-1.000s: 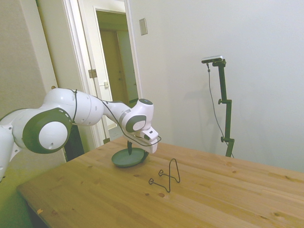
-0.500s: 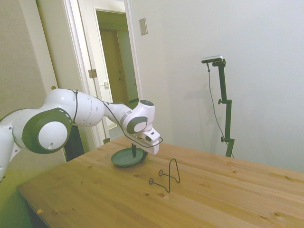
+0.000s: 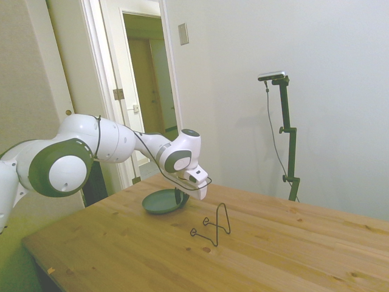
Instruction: Load the plate
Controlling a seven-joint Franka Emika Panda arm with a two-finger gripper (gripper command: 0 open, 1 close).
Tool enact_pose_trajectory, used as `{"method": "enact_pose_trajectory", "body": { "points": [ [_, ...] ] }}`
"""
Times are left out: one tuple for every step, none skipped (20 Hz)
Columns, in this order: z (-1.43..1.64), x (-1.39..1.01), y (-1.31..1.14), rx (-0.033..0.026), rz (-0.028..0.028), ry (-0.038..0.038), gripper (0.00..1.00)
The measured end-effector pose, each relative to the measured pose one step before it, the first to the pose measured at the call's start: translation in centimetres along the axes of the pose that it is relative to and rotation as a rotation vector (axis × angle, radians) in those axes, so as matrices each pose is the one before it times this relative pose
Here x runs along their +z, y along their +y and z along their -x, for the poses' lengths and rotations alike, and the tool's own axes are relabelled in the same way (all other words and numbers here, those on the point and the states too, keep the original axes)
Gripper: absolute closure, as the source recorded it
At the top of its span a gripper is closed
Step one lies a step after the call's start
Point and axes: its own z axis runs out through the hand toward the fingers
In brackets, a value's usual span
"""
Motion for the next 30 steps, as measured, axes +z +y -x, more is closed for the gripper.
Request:
{"method": "enact_pose_trajectory", "body": {
  "points": [
    [0.044, -0.149, -0.006, -0.00086, -0.00019, 0.00168, 1.00],
    [0.081, -0.137, 0.025, -0.00065, 0.00041, 0.00094, 1.00],
    [0.133, -0.199, 0.051, -0.00097, 0.00047, 0.00236, 1.00],
    [0.294, -0.349, 0.134, -0.00082, 0.00067, 0.00265, 1.00],
    [0.392, -0.425, 0.125, -0.00135, -0.00151, 0.00451, 1.00],
    [0.565, -0.678, 0.115, -0.00269, -0.00504, 0.00973, 1.00],
    [0.720, -0.925, 0.208, -0.00363, -0.00533, 0.01278, 1.00],
    [0.885, -1.088, 0.242, -0.00623, -0.00292, 0.01331, 1.00],
    [0.967, -1.194, 0.287, -0.00676, -0.00346, 0.01323, 1.00],
    [0.993, -1.301, 0.342, -0.00622, -0.00430, 0.01295, 1.00],
    [0.993, -1.329, 0.391, -0.00578, -0.00599, 0.01495, 1.00],
    [0.972, -1.290, 0.474, -0.00771, -0.00351, 0.01876, 1.00],
    [0.903, -1.274, 0.534, -0.00958, -0.00285, 0.02523, 1.00],
    [0.869, -1.246, 0.625, -0.01155, 0.00263, 0.03047, 1.00],
    [0.831, -1.201, 0.686, -0.00783, 0.00343, 0.03252, 1.00],
    [0.763, -1.256, 0.736, -0.00140, 0.00390, 0.03273, 1.00],
    [0.590, -1.315, 0.774, 0.00433, 0.00470, 0.03573, 1.00],
    [0.382, -1.259, 0.853, 0.00847, 0.00600, 0.03503, 1.00],
    [0.165, -1.169, 0.865, 0.01204, 0.01097, 0.03653, 1.00],
    [-0.076, -1.051, 0.935, 0.01331, 0.01457, 0.04160, 1.00],
    [-0.192, -0.900, 0.903, 0.01572, 0.01867, 0.03848, 1.00],
    [-0.324, -0.792, 0.814, 0.01041, 0.01498, 0.02952, 1.00],
    [-0.459, -0.665, 0.695, 0.01136, 0.01582, 0.03108, 1.00],
    [-0.532, -0.587, 0.646, 0.01044, 0.01444, 0.02925, 1.00],
    [-0.571, -0.561, 0.579, 0.00896, 0.01478, 0.02898, 1.00],
    [-0.583, -0.453, 0.574, 0.00867, 0.01371, 0.02664, 1.00],
    [-0.525, -0.362, 0.481, 0.00808, 0.01406, 0.02675, 1.00],
    [-0.485, -0.281, 0.420, 0.00906, 0.01541, 0.02729, 1.00],
    [-0.413, -0.123, 0.342, 0.00822, 0.01620, 0.02511, 1.00],
    [-0.371, -0.037, 0.313, 0.00888, 0.01688, 0.02464, 1.00]
  ]
}}
